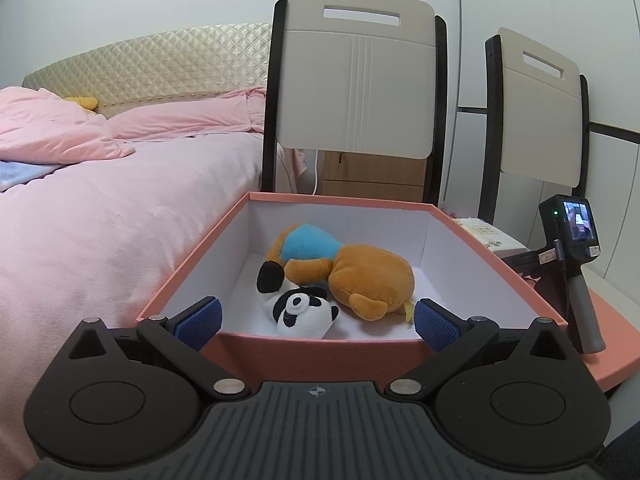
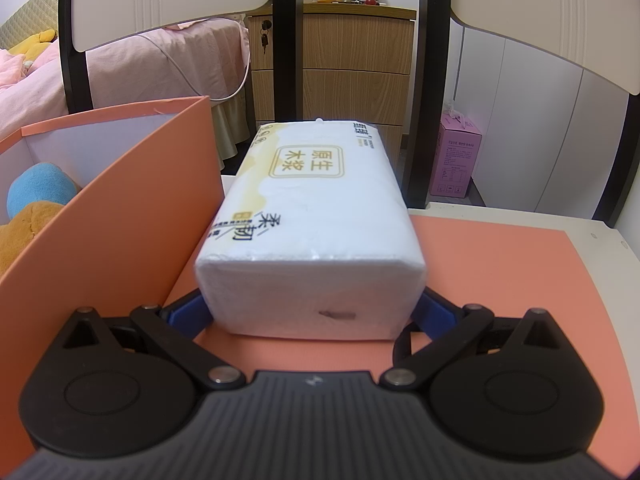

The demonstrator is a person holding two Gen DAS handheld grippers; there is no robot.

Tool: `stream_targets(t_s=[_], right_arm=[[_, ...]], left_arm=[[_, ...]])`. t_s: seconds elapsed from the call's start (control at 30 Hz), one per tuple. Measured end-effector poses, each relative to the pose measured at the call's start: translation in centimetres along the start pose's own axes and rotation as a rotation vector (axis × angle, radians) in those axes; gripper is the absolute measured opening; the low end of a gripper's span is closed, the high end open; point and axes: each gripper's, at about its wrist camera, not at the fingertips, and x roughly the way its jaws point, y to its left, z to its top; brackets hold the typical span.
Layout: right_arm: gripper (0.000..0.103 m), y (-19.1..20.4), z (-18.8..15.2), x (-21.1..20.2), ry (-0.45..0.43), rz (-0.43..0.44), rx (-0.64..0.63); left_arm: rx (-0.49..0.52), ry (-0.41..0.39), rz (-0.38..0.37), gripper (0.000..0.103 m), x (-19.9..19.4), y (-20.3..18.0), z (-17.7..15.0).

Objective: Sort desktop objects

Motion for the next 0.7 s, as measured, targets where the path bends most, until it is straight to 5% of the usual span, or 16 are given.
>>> stream_targets(t_s=[0.7], right_arm=[[0.103, 0.0, -0.03, -0.02, 0.0, 0.0, 0.0]], left_arm=[[-0.025, -0.018, 0.055, 0.103, -0.17, 0.26, 0.09]])
